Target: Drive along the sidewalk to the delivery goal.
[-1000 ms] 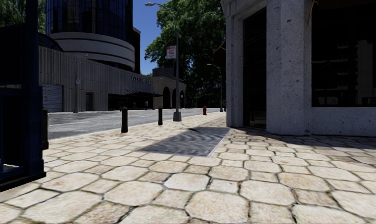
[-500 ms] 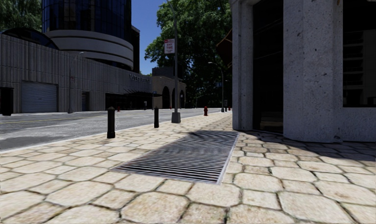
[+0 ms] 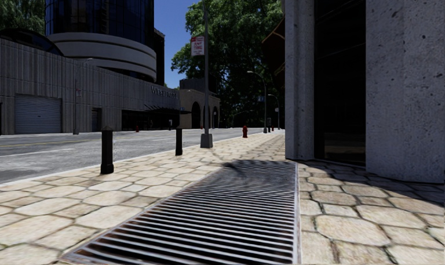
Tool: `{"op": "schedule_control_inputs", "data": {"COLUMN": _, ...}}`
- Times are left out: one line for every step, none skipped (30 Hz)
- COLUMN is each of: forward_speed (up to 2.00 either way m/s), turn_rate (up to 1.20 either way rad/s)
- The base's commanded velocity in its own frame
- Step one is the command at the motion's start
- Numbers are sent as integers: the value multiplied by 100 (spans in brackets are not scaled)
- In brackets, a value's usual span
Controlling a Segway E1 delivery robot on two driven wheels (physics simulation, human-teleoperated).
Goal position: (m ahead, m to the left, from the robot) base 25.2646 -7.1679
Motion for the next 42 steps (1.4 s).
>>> {"op": "schedule_control_inputs", "data": {"forward_speed": 200, "turn_rate": 0}}
{"op": "schedule_control_inputs", "data": {"forward_speed": 200, "turn_rate": 0}}
{"op": "schedule_control_inputs", "data": {"forward_speed": 200, "turn_rate": 0}}
{"op": "schedule_control_inputs", "data": {"forward_speed": 200, "turn_rate": 0}}
{"op": "schedule_control_inputs", "data": {"forward_speed": 200, "turn_rate": 0}}
{"op": "schedule_control_inputs", "data": {"forward_speed": 200, "turn_rate": 0}}
{"op": "schedule_control_inputs", "data": {"forward_speed": 200, "turn_rate": 0}}
{"op": "schedule_control_inputs", "data": {"forward_speed": 200, "turn_rate": 0}}
{"op": "schedule_control_inputs", "data": {"forward_speed": 200, "turn_rate": 0}}
{"op": "schedule_control_inputs", "data": {"forward_speed": 200, "turn_rate": 0}}
{"op": "schedule_control_inputs", "data": {"forward_speed": 200, "turn_rate": 0}}
{"op": "schedule_control_inputs", "data": {"forward_speed": 200, "turn_rate": 0}}
{"op": "schedule_control_inputs", "data": {"forward_speed": 200, "turn_rate": 0}}
{"op": "schedule_control_inputs", "data": {"forward_speed": 200, "turn_rate": 0}}
{"op": "schedule_control_inputs", "data": {"forward_speed": 200, "turn_rate": 0}}
{"op": "schedule_control_inputs", "data": {"forward_speed": 200, "turn_rate": 0}}
{"op": "schedule_control_inputs", "data": {"forward_speed": 200, "turn_rate": 0}}
{"op": "schedule_control_inputs", "data": {"forward_speed": 200, "turn_rate": 0}}
{"op": "schedule_control_inputs", "data": {"forward_speed": 200, "turn_rate": 0}}
{"op": "schedule_control_inputs", "data": {"forward_speed": 200, "turn_rate": 0}}
{"op": "schedule_control_inputs", "data": {"forward_speed": 200, "turn_rate": 0}}
{"op": "schedule_control_inputs", "data": {"forward_speed": 200, "turn_rate": 0}}
{"op": "schedule_control_inputs", "data": {"forward_speed": 200, "turn_rate": 0}}
{"op": "schedule_control_inputs", "data": {"forward_speed": 200, "turn_rate": 0}}
{"op": "schedule_control_inputs", "data": {"forward_speed": 200, "turn_rate": 0}}
{"op": "schedule_control_inputs", "data": {"forward_speed": 200, "turn_rate": 0}}
{"op": "schedule_control_inputs", "data": {"forward_speed": 200, "turn_rate": 0}}
{"op": "schedule_control_inputs", "data": {"forward_speed": 200, "turn_rate": 0}}
{"op": "schedule_control_inputs", "data": {"forward_speed": 200, "turn_rate": 0}}
{"op": "schedule_control_inputs", "data": {"forward_speed": 200, "turn_rate": 0}}
{"op": "schedule_control_inputs", "data": {"forward_speed": 200, "turn_rate": 0}}
{"op": "schedule_control_inputs", "data": {"forward_speed": 200, "turn_rate": 0}}
{"op": "schedule_control_inputs", "data": {"forward_speed": 200, "turn_rate": 0}}
{"op": "schedule_control_inputs", "data": {"forward_speed": 200, "turn_rate": 0}}
{"op": "schedule_control_inputs", "data": {"forward_speed": 200, "turn_rate": 0}}
{"op": "schedule_control_inputs", "data": {"forward_speed": 200, "turn_rate": 0}}
{"op": "schedule_control_inputs", "data": {"forward_speed": 200, "turn_rate": 0}}
{"op": "schedule_control_inputs", "data": {"forward_speed": 200, "turn_rate": 0}}
{"op": "schedule_control_inputs", "data": {"forward_speed": 200, "turn_rate": 0}}
{"op": "schedule_control_inputs", "data": {"forward_speed": 200, "turn_rate": 0}}
{"op": "schedule_control_inputs", "data": {"forward_speed": 200, "turn_rate": 0}}
{"op": "schedule_control_inputs", "data": {"forward_speed": 200, "turn_rate": 0}}
